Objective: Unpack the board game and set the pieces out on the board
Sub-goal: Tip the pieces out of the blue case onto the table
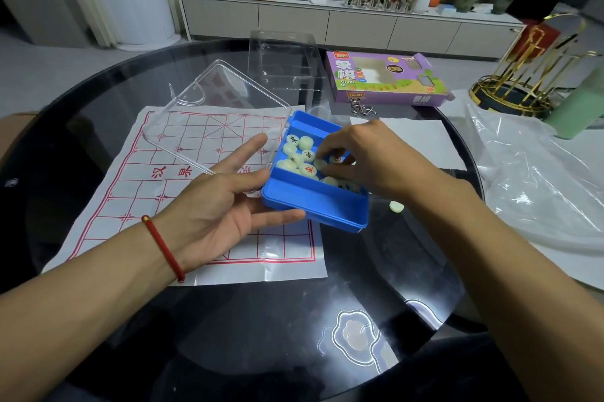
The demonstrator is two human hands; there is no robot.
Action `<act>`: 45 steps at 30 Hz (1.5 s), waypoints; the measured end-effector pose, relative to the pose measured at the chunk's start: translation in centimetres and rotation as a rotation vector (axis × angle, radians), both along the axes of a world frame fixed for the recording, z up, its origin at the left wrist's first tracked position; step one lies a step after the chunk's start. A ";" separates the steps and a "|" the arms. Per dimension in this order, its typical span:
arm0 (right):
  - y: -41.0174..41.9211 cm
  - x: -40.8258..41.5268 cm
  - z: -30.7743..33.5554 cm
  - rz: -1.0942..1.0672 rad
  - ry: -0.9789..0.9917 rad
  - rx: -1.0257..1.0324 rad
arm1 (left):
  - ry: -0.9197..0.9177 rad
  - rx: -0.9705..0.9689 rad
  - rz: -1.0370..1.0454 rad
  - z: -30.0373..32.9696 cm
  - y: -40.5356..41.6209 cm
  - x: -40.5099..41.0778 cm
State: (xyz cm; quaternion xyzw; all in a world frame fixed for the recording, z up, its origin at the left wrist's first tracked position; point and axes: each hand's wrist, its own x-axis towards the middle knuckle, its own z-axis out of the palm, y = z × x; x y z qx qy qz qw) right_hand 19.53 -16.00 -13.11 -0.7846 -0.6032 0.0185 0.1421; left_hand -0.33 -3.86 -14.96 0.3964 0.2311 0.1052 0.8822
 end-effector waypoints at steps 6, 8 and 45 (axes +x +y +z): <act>-0.1 0.1 0.3 -0.018 0.105 0.022 | 0.004 -0.001 0.002 0.0 0.1 0.0; -0.2 0.3 0.5 -0.028 0.091 0.023 | 0.005 0.006 -0.009 0.1 0.1 0.0; -3.4 6.1 1.2 -0.300 0.161 0.037 | 0.031 0.016 0.054 -0.2 0.6 0.0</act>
